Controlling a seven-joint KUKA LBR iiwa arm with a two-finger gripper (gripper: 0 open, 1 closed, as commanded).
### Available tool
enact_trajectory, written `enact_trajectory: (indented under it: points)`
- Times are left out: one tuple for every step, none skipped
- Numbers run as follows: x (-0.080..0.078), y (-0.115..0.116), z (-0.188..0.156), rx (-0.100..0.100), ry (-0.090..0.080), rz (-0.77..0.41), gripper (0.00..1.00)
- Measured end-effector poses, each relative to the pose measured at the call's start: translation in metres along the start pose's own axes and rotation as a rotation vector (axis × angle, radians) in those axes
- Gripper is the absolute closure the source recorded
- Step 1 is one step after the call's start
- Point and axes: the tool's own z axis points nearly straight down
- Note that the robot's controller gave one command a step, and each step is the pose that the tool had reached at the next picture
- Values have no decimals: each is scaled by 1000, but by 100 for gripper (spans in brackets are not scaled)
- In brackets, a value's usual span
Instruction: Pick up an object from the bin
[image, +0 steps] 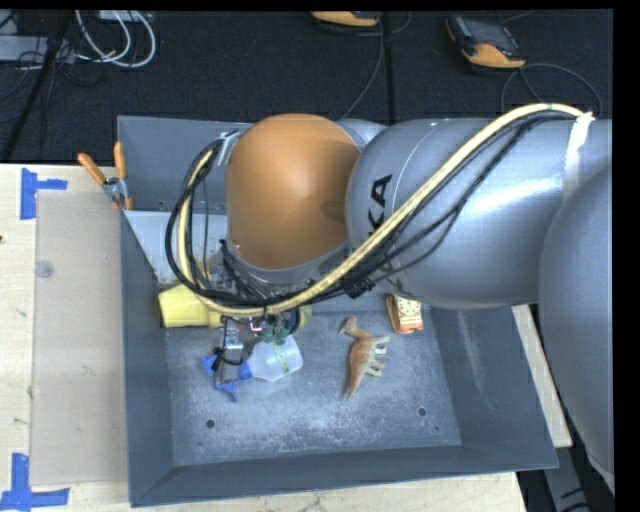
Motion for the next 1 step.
enact_trajectory:
  points:
    - [-2,-1,-5,-2,-8,4,0]
